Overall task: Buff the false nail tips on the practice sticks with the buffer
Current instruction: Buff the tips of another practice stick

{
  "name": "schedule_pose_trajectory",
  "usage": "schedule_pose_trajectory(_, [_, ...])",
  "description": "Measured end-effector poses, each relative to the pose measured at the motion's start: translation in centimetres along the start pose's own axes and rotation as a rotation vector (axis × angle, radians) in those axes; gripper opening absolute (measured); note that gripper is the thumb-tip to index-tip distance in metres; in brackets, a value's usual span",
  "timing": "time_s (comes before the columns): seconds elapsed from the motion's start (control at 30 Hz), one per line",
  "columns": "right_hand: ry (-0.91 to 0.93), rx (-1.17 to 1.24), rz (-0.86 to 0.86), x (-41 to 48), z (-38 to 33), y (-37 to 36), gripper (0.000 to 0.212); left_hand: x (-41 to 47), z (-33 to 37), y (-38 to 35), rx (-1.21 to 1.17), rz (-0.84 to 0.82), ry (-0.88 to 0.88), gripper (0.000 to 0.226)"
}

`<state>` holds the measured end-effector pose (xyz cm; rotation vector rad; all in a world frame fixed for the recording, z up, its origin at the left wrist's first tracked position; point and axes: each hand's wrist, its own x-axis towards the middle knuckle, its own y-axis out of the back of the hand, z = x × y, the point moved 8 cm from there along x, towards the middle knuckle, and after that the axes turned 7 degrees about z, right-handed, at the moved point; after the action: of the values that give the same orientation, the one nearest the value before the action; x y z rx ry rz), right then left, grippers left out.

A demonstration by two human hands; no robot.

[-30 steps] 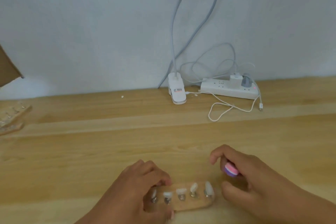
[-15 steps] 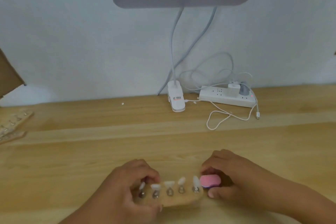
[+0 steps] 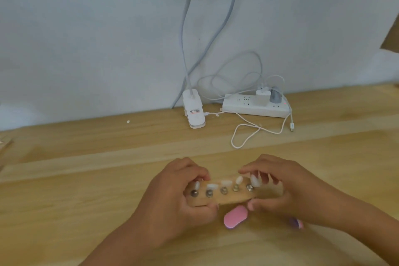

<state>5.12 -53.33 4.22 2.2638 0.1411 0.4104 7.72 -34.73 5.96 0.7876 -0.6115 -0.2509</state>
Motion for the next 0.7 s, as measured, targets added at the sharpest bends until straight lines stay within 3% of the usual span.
schedule_pose_trajectory(0.13, [-0.012, -0.029, 0.062, -0.8, 1.7, 3.8, 0.039, 2.8, 2.2, -2.9, -0.081, -0.027, -0.017, 0.040])
schedule_pose_trajectory(0.23, [-0.129, -0.060, 0.152, -2.0, 5.3, 7.5, 0.037, 3.6, 4.7, -6.2, 0.110, -0.039, -0.139, 0.060])
schedule_pose_trajectory(0.33, [-0.359, -0.108, 0.330, -4.2, 11.4, 13.0, 0.036, 4.0, 7.2, -9.8, 0.169, -0.218, -0.199, 0.042])
schedule_pose_trajectory(0.37, [-0.451, -0.128, 0.416, -5.1, 13.6, 15.1, 0.033, 4.1, 7.9, -11.2, 0.294, -0.254, -0.251, 0.042])
schedule_pose_trajectory(0.43, [-0.657, -0.133, 0.608, -7.3, 17.7, 19.0, 0.027, 5.6, 9.3, -12.5, 0.474, -0.165, -0.316, 0.015])
schedule_pose_trajectory(0.47, [-0.748, -0.120, 0.694, -8.3, 19.4, 20.6, 0.025, 6.7, 10.3, -14.2, 0.360, -0.250, -0.312, 0.020])
schedule_pose_trajectory(0.53, [-0.866, -0.131, 0.806, -9.5, 21.7, 23.0, 0.024, 8.2, 12.6, -18.8, 0.235, -0.475, -0.340, 0.057])
schedule_pose_trajectory(0.6, [-0.939, -0.165, 0.868, -9.8, 23.5, 24.6, 0.026, 11.8, 15.7, -21.9, 0.192, -0.356, -0.460, 0.056])
schedule_pose_trajectory(0.7, [-1.043, -0.213, 0.917, -9.5, 26.1, 26.0, 0.034, 15.5, 18.5, -27.1, 0.164, -0.396, -0.458, 0.053])
